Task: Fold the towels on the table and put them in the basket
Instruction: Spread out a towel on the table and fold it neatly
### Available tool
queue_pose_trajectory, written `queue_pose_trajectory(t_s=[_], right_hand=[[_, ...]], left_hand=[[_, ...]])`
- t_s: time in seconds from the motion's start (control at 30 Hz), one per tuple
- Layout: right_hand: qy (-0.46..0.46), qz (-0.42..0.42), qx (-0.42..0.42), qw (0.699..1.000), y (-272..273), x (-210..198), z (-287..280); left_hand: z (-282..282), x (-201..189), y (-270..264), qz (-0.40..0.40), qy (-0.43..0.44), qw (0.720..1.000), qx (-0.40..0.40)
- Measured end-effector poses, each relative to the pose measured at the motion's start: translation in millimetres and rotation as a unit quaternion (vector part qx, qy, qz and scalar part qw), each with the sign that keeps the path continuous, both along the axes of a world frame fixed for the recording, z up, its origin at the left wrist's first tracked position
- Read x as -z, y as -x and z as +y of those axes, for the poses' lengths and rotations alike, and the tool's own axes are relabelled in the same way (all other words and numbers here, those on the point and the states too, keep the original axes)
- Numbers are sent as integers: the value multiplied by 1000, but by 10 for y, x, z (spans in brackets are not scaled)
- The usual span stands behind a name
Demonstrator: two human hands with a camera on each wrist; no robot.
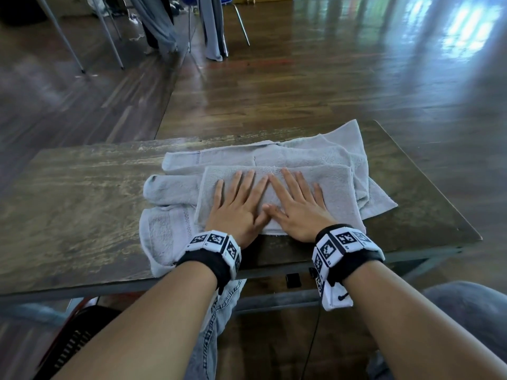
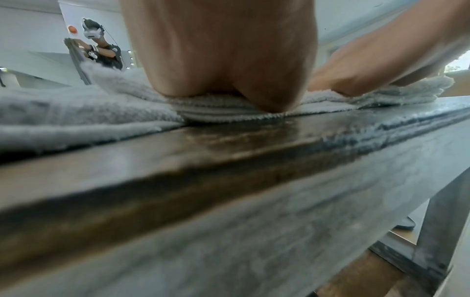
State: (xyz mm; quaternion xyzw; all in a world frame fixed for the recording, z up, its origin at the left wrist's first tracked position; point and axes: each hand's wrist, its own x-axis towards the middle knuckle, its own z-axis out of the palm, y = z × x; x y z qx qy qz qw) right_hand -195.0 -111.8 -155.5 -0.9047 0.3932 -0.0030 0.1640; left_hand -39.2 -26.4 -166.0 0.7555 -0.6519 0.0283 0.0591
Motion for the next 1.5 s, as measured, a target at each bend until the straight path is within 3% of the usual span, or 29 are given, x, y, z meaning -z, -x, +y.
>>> queue_pose_trajectory(t_s=[0.43,1.17,1.37,1.5], right_hand=[[-2,10,46,999,37,-22,-25],[6,26,189,982,638,-11,-81],[5,111,192,975,518,-159,-76],[59,108,81,989,311,-342,3]], left_hand=[[172,-2,-228,108,6,985,-137],[188,25,-332,149,12,978,-147],[203,8,-317,146,10,978,-149],[204,14,-311,147,14,977,-151]])
